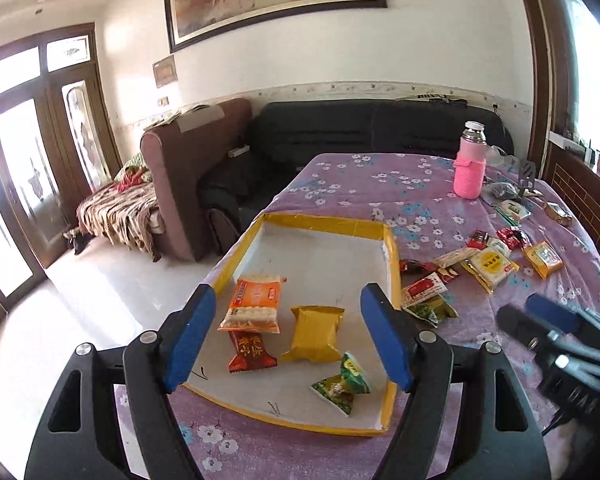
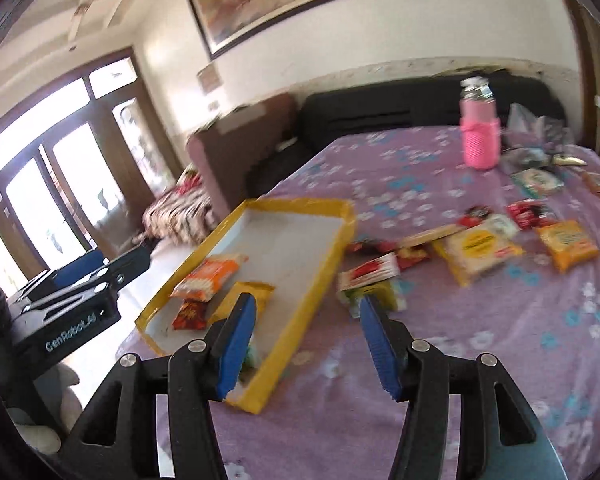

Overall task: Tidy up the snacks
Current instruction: 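Move both open grippers back toward the remaining snacks, then grasp the yellow biscuit pack with the right gripper while the left grasps the round-label cracker pack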

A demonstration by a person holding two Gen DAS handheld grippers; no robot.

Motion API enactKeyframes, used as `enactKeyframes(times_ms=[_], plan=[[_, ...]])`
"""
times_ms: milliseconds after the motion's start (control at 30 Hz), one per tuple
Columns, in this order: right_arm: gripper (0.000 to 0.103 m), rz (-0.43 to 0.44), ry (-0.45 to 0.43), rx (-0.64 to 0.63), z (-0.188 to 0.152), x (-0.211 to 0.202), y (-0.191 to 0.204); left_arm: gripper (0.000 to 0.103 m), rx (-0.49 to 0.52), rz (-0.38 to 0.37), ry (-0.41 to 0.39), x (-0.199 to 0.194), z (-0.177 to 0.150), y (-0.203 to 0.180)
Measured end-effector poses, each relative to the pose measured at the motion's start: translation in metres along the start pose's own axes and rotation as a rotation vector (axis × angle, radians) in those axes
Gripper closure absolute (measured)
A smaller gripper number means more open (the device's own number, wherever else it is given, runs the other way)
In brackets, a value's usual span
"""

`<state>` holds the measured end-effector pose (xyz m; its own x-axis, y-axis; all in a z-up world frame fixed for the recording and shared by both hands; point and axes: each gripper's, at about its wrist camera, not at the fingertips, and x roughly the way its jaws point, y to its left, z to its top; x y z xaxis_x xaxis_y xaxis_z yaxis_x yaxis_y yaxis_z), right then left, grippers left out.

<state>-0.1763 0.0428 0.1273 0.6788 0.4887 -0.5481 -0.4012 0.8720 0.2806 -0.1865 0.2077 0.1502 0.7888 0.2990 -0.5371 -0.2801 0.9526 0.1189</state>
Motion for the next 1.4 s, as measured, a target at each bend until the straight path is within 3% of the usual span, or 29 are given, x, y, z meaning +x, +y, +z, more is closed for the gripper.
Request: enactKeyframes(times_ms=[433,633,733,800,867,933,1067,1200,1400], plan=[[0.044,-0.043,-0.066,0.111,0.003,-0.033,-0.050,0.028,0.059,-0.026,0.017,-0.008,0.000,-0.030],[0.044,-0.067,-0.080,0.144,0.003,-0.039,-0.067,0.028,0.056,-0.081,0.050,-0.003,0.001,-0.037],[0.044,-0.084,-0.090,0.155,0.003,-0.044,-0.075,0.028,-0.017,-0.261,0.061,-0.004,0.002,-0.031],[0.044,-0.095,-0.098,0.167,0.004,-0.048,-0.082,0.024,-0.082,-0.379,0.008,-0.011,0.000,-0.024],[0.044,-0.120,-0.100,0.171,0.004,-0.051,-0.091,0.020,-0.124,-0.423,-0.019,-0.013,-0.002,-0.023],[0.043,-0.159,-0.094,0.170,0.004,-0.053,-0.101,0.020,-0.127,-0.486,0.046,-0.006,-0.003,-0.028],[0.043,-0.232,-0.072,0.201,0.006,-0.055,-0.131,0.020,-0.164,-0.515,0.149,0.015,-0.005,-0.029],[0.035,-0.280,0.023,0.196,0.019,-0.031,-0.157,0.020,-0.197,-0.492,0.156,0.022,-0.009,-0.023],[0.037,-0.343,0.191,0.090,0.057,0.074,-0.165,0.020,-0.178,-0.552,0.192,0.023,-0.016,-0.028]])
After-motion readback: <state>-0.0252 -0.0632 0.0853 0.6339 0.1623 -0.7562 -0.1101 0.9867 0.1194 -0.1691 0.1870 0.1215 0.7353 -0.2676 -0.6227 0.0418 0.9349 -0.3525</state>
